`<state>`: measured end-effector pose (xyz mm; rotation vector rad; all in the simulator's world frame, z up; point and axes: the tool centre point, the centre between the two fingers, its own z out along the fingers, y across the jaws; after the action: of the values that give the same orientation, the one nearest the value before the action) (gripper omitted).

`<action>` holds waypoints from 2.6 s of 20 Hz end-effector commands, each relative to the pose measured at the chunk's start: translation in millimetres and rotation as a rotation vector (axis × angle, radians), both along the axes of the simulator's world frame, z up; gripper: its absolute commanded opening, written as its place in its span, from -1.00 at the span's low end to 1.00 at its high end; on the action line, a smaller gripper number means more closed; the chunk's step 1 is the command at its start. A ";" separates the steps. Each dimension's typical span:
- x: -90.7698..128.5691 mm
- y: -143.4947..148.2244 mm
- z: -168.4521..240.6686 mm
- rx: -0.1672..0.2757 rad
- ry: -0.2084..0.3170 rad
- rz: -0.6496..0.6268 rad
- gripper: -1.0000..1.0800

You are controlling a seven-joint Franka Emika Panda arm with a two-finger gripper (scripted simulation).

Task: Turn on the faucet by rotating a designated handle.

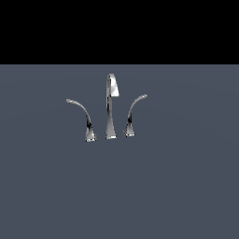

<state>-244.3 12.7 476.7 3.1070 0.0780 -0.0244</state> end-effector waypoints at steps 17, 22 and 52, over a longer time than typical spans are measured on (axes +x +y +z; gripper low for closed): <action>38.4 16.1 -36.3 0.004 -0.004 -0.158 -1.00; 67.7 23.9 -62.2 0.006 -0.006 -0.272 -1.00; 270.3 -16.9 -234.1 0.015 -0.026 -1.042 -1.00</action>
<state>16.0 2.2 251.8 2.7872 -1.4330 -0.0099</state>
